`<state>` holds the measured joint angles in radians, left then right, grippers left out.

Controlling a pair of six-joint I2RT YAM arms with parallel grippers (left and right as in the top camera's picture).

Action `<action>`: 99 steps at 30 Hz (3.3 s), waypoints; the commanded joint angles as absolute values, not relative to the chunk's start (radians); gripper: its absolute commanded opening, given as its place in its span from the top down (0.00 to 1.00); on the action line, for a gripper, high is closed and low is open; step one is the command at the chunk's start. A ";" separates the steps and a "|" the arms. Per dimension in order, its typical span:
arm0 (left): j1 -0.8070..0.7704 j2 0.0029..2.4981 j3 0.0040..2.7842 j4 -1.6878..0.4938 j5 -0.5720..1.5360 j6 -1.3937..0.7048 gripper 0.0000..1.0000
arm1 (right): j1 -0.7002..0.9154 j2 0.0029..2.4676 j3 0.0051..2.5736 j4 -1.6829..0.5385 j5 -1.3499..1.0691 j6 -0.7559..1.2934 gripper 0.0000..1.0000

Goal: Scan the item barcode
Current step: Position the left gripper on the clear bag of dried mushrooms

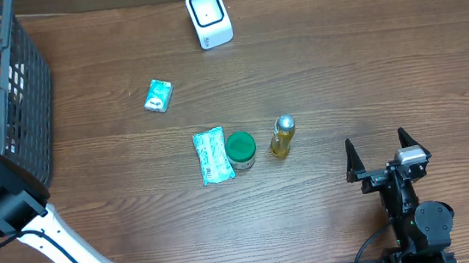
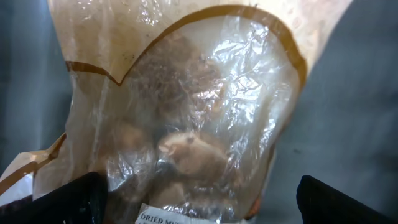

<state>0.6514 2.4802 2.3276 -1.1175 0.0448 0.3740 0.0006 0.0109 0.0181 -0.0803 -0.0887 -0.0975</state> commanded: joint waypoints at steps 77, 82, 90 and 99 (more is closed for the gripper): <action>0.661 2.067 2.085 -0.952 0.044 0.122 0.00 | -0.001 0.003 0.008 -0.077 -0.081 -0.099 0.00; 0.660 2.130 1.995 -0.840 0.051 0.243 0.01 | -0.001 0.003 0.008 -0.077 -0.081 -0.099 0.00; 0.661 2.258 1.991 -0.788 0.128 0.310 0.00 | -0.001 0.003 0.008 -0.077 -0.081 -0.099 0.00; 0.661 2.416 1.990 -0.805 0.145 0.311 0.00 | -0.001 0.003 0.008 -0.077 -0.081 -0.099 0.00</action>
